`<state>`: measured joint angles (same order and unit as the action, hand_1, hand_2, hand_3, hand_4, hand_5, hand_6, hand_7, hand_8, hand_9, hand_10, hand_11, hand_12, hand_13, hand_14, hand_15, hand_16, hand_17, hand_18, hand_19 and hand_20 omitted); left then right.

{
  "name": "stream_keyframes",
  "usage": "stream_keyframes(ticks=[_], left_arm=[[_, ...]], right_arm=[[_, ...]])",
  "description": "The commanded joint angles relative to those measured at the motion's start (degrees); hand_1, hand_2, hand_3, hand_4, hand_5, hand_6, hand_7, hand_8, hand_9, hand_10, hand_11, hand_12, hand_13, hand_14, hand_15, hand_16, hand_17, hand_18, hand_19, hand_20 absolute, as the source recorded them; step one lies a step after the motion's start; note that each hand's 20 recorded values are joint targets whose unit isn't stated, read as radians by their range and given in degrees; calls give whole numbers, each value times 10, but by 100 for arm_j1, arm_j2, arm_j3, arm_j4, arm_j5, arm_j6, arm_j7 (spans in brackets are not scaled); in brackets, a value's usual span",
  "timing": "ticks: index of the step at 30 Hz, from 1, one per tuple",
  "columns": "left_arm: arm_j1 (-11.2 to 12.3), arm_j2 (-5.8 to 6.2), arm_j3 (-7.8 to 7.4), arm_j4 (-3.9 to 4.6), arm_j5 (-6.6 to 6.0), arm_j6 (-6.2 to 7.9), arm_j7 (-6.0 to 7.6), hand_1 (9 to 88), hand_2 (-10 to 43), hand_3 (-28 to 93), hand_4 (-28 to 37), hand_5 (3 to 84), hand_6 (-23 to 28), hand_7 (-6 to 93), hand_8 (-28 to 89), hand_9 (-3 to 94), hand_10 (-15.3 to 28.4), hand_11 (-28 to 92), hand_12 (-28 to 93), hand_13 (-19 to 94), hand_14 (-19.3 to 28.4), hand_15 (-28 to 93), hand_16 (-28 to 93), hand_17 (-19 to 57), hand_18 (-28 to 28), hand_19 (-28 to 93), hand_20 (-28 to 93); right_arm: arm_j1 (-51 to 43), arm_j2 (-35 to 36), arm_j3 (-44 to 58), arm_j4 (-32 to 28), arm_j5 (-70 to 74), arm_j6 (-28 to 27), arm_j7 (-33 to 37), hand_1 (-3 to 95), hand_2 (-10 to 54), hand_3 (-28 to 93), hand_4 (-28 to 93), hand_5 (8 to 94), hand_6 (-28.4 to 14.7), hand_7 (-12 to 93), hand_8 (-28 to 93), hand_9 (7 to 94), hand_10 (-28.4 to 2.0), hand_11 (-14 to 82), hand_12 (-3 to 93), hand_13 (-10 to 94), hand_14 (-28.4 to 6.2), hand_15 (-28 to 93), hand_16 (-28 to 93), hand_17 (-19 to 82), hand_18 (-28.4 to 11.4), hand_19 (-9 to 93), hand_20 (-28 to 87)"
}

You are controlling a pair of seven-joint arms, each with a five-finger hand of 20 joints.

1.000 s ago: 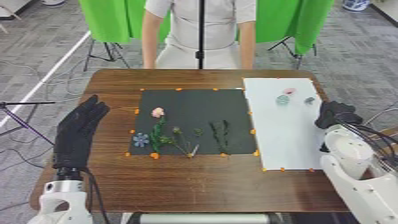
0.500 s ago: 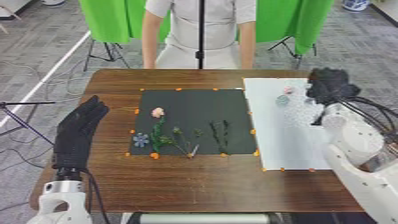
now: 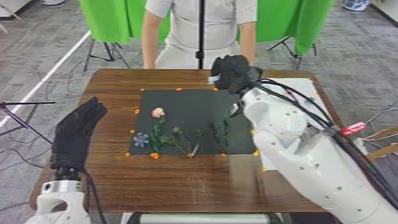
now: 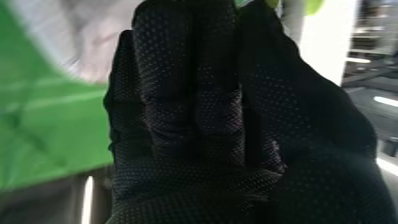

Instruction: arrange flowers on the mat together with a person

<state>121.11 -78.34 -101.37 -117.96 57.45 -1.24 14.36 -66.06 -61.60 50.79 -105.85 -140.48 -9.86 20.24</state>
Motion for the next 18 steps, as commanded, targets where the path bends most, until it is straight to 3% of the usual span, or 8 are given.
stream_keyframes(ticks=[1, 3, 5, 8, 13, 18], left_arm=[[-43, 85, -12, 133, -279, 658, -124, 241, 100, 677, -274, 507, 31, 133, -49, 456, 122, 135, 176, 357, 153, 114, 27, 53, 98, 19, 159], [-31, 99, -15, 150, -327, 770, -92, 234, 161, 667, -279, 509, 29, 135, -50, 463, 120, 137, 176, 363, 149, 118, 24, 57, 94, 22, 160], [6, 103, -39, 143, -379, 770, -117, 232, 196, 656, -281, 509, 28, 138, -51, 465, 119, 138, 176, 365, 148, 120, 23, 59, 92, 23, 160], [16, 106, -37, 162, -354, 737, -130, 233, 234, 650, -282, 507, 25, 141, -52, 465, 119, 138, 175, 369, 146, 121, 22, 61, 91, 24, 161], [24, 104, -34, 164, -332, 737, -133, 234, 221, 659, -282, 504, 25, 144, -55, 465, 118, 140, 177, 370, 145, 124, 22, 62, 90, 24, 161], [6, 105, -37, 180, -325, 673, -142, 230, 159, 665, -283, 497, 29, 141, -57, 463, 120, 136, 176, 369, 147, 125, 22, 61, 90, 25, 162]], right_arm=[[-81, -994, -894, 307, -323, -339, -424, 623, -95, 608, -235, 847, 30, 166, 24, 937, -90, 89, 339, 760, -71, 422, 421, 299, -139, 457, 381], [-26, -1016, -1048, 382, -371, -440, -497, 621, -95, 617, -237, 849, 27, 165, 23, 937, -90, 90, 341, 759, -71, 425, 421, 299, -139, 457, 382], [12, -1033, -1151, 441, -430, -517, -582, 617, -95, 625, -236, 849, 25, 165, 25, 937, -90, 89, 341, 758, -72, 426, 422, 298, -139, 458, 383], [58, -1010, -1251, 509, -473, -537, -593, 615, -95, 630, -237, 849, 25, 166, 27, 937, -90, 89, 343, 757, -71, 426, 423, 297, -140, 458, 383], [74, -989, -1278, 622, -485, -552, -580, 612, -95, 635, -241, 847, 28, 165, 27, 937, -89, 83, 344, 754, -71, 424, 424, 294, -140, 459, 383], [98, -1013, -1260, 702, -494, -652, -592, 595, -95, 649, -247, 819, 29, 162, 20, 928, -92, 61, 345, 739, -69, 418, 428, 285, -141, 456, 380]])
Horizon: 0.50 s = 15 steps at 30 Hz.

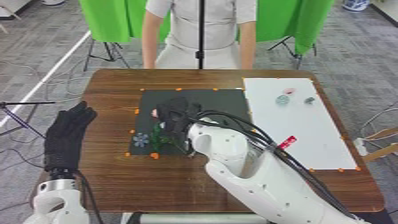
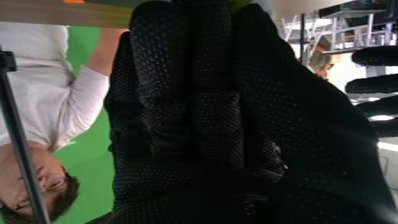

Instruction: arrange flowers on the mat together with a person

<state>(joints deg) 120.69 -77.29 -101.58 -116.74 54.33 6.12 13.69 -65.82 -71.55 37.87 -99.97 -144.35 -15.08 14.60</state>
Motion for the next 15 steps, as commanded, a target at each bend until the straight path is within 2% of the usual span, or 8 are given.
stream_keyframes(ticks=[1, 4, 8, 12, 15], left_arm=[[28, 5, -12, 63, -3, -81, -90, 230, 157, 667, -283, 497, 29, 141, -57, 463, 120, 136, 177, 369, 147, 126, 22, 61, 90, 25, 162], [23, -7, -21, 67, 28, -151, -92, 235, 159, 670, -283, 496, 28, 139, -57, 463, 121, 135, 176, 370, 148, 124, 22, 60, 91, 25, 162], [18, -6, -10, 67, 40, -181, -123, 236, 158, 671, -283, 495, 28, 140, -58, 463, 121, 134, 174, 370, 149, 122, 21, 59, 92, 24, 161], [16, -9, -25, 67, 44, -228, -113, 239, 144, 683, -280, 491, 31, 134, -61, 457, 123, 131, 170, 365, 150, 117, 20, 56, 96, 25, 161], [24, -7, -33, 58, 47, -238, -123, 241, 135, 685, -272, 488, 33, 129, -63, 451, 125, 129, 165, 362, 150, 113, 19, 54, 98, 26, 161]], right_arm=[[78, -10, 38, 115, -51, -116, -18, 593, -95, 649, -248, 813, 27, 160, 19, 923, -95, 56, 344, 735, -71, 419, 428, 281, -142, 456, 380], [81, -3, 40, 78, -33, -148, -21, 581, -95, 641, -249, 782, 32, 160, 0, 899, -101, 50, 339, 730, -80, 429, 406, 276, -145, 459, 377], [81, 0, 7, 53, -36, -191, 56, 521, -95, 693, -261, 703, 36, 166, -51, 838, -113, 105, 286, 697, -94, 448, 359, 260, -151, 463, 371], [70, 34, -39, 31, -7, -150, 97, 472, -95, 726, -262, 651, 40, 174, -122, 793, -120, 161, 221, 671, -105, 439, 288, 251, -153, 466, 364], [78, 48, -43, 25, 20, -180, 59, 462, -95, 730, -260, 626, 45, 177, -132, 780, -120, 175, 203, 664, -107, 437, 273, 248, -154, 467, 362]])
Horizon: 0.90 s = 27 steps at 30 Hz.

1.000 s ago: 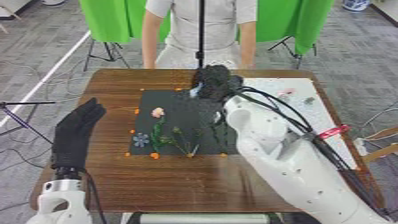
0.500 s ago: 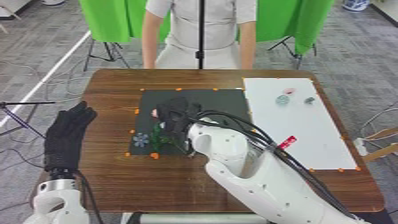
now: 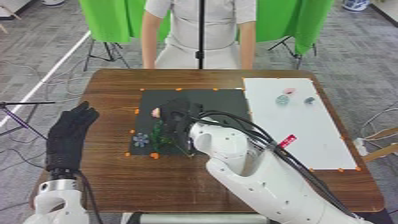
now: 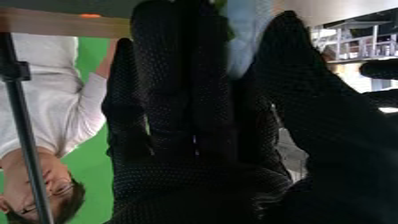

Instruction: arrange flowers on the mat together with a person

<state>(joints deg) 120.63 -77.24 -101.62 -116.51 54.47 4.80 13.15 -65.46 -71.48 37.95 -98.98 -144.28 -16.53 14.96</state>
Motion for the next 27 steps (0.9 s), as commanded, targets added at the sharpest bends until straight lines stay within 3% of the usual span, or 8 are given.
stream_keyframes(ticks=[1, 12, 22, 27], left_arm=[[32, -15, -32, 32, 33, -111, -68, 242, 131, 685, -266, 486, 34, 127, -63, 448, 125, 129, 162, 361, 151, 112, 19, 52, 99, 26, 161], [41, -35, -43, 23, 58, -152, -68, 250, 91, 681, -237, 475, 40, 111, -61, 432, 126, 127, 144, 349, 153, 101, 19, 45, 107, 29, 161], [46, -57, -60, 22, 87, -228, -57, 254, 57, 681, -209, 469, 42, 104, -61, 415, 129, 127, 134, 327, 160, 102, 25, 33, 119, 34, 162], [51, -70, -51, 29, 85, -215, -59, 258, 55, 672, -204, 464, 44, 102, -58, 411, 128, 131, 133, 326, 160, 104, 29, 31, 121, 35, 162]], right_arm=[[33, 65, -71, -117, 65, -57, 41, 460, -95, 730, -261, 620, 49, 178, -132, 780, -118, 176, 202, 663, -107, 437, 272, 248, -154, 467, 361], [13, 127, -123, -200, 89, -414, 51, 438, -95, 714, -248, 563, 59, 186, -138, 801, -110, 183, 198, 665, -107, 455, 269, 247, -156, 471, 360], [-8, 153, 55, -268, 26, -687, -1, 376, -95, 671, -229, 471, 59, 177, -135, 735, -121, 166, 187, 652, -111, 438, 266, 234, -167, 475, 356], [-92, 307, 480, -813, 102, -241, 90, 363, -95, 669, -223, 454, 57, 178, -135, 722, -124, 162, 187, 636, -117, 438, 269, 228, -169, 474, 354]])
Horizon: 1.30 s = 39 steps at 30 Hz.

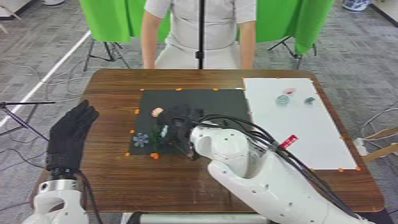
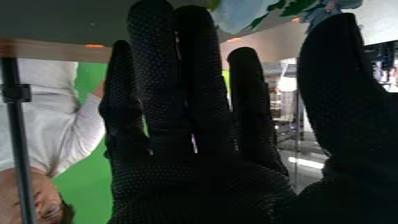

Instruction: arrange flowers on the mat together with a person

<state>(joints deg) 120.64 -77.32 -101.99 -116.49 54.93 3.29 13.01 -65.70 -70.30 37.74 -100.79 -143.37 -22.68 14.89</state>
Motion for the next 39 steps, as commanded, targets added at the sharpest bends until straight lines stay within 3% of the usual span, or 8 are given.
stream_keyframes(ticks=[1, 5, 7, 9, 15, 24, 30, 39], left_arm=[[52, -60, -14, 25, 41, -57, -59, 256, 53, 664, -204, 463, 41, 105, -57, 412, 127, 133, 135, 328, 160, 108, 32, 31, 122, 36, 162], [-4, -75, 33, 62, 74, -118, -43, 256, 49, 657, -202, 461, 36, 116, -59, 419, 129, 135, 139, 335, 159, 112, 34, 34, 118, 34, 160], [16, -80, 41, 44, 109, -109, -39, 255, 46, 654, -203, 463, 35, 119, -60, 422, 128, 135, 141, 341, 159, 111, 33, 39, 112, 29, 158], [37, -76, 51, 35, 125, -100, -32, 254, 44, 653, -204, 466, 36, 121, -60, 425, 128, 135, 143, 345, 157, 111, 32, 43, 108, 25, 156], [48, -97, 135, 40, 211, -95, 27, 251, 31, 654, -206, 475, 45, 111, -66, 437, 133, 133, 143, 359, 155, 104, 22, 62, 76, 18, 155], [78, -132, 203, 44, 400, -329, 25, 259, 28, 646, -206, 481, 59, 72, -63, 461, 138, 123, 123, 374, 144, 98, -9, 101, 56, 26, 154], [193, -67, 182, -9, 488, -487, -35, 255, 21, 647, -203, 475, 51, 79, -58, 453, 140, 121, 123, 358, 148, 101, -9, 89, 79, 26, 161], [246, -71, 197, -22, 475, -491, 29, 253, 15, 645, -201, 475, 48, 78, -60, 454, 138, 119, 124, 358, 150, 101, -7, 86, 76, 22, 163]], right_arm=[[-155, 209, 687, -779, 73, 561, 132, 359, -95, 672, -222, 454, 55, 177, -135, 722, -125, 162, 187, 635, -119, 439, 270, 227, -170, 475, 354], [-815, 529, 1527, -1336, 882, 2182, 176, 340, -95, 690, -219, 477, 44, 176, -136, 725, -130, 169, 191, 631, -123, 450, 269, 225, -171, 475, 353], [-1251, 760, 1839, -1156, 1975, 4055, -784, 303, -77, 698, -196, 530, 29, 166, -126, 730, -136, 176, 192, 628, -125, 454, 263, 225, -169, 469, 350], [-1795, 884, 2346, -1136, 3348, 4476, -1680, 272, 0, 709, -192, 635, 21, 169, -121, 764, -138, 184, 191, 645, -127, 429, 248, 243, -152, 428, 335], [-3619, 674, 3993, -1185, 6348, 4215, -2586, 239, 50, 730, -185, 674, 10, 189, -121, 688, -143, 131, 161, 571, -122, 200, 233, 247, -124, 218, 322], [-5385, -555, 5821, -1826, 7446, 2669, -2667, 74, 84, 749, -210, 302, -78, 51, -91, 332, -145, 16, 52, 217, -80, 39, 61, 127, -109, 10, 220], [-5769, -779, 5736, -1998, 7435, 3191, -3363, 37, 66, 755, -208, 308, -26, 65, -84, 322, -122, 19, 53, 215, -66, 44, 48, 124, -106, 2, 208], [-5926, -837, 5827, -2020, 7519, 3244, -3432, 42, 48, 780, -211, 373, -66, 83, -103, 392, -124, 36, 57, 262, -56, 72, 10, 163, -51, -4, 205]])
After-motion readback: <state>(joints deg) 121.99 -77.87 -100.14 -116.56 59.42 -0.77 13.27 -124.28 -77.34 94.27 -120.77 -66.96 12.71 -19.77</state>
